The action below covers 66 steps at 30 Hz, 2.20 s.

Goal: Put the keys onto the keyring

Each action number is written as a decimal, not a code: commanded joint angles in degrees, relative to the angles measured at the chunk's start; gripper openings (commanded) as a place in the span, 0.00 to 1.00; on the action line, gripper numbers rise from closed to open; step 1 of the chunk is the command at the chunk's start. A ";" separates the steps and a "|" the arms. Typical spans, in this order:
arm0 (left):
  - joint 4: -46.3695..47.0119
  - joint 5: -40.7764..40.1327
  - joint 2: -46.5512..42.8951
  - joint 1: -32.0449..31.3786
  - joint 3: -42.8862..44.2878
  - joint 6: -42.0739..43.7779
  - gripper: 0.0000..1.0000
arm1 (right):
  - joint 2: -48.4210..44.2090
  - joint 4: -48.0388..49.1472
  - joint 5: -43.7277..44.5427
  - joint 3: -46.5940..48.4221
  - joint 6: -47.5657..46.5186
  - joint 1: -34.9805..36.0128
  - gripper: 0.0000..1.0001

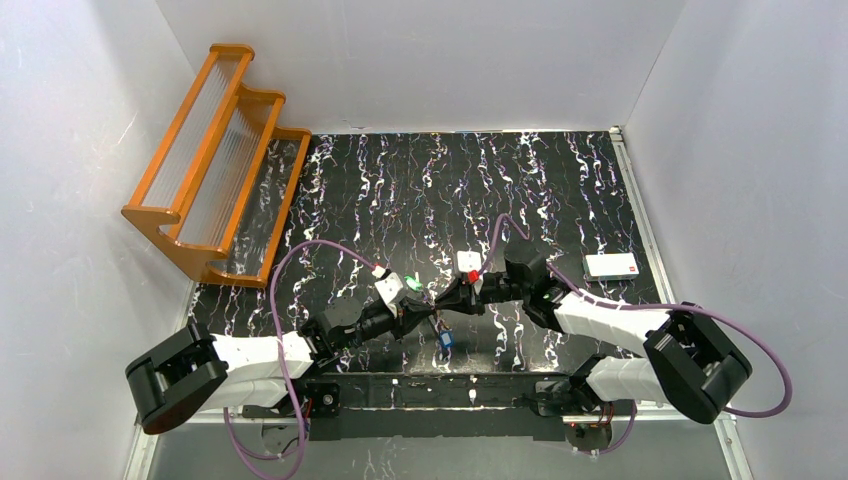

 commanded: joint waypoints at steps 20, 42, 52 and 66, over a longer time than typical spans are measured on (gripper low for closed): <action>0.59 0.79 -1.11 0.07 -0.21 1.27 0.00 | 2.54 1.17 -9.13 5.45 -0.74 0.44 0.35; -0.12 -0.89 -9.79 0.04 -1.73 8.04 0.32 | -0.50 -17.80 -4.67 12.21 -8.25 0.44 0.01; -13.97 -5.59 -17.10 0.07 1.38 16.96 0.44 | -0.61 -30.23 5.03 18.75 -13.59 3.32 0.01; -28.07 -7.43 -20.52 0.08 5.00 22.97 0.42 | -1.21 -23.66 21.88 10.05 -15.08 11.41 0.01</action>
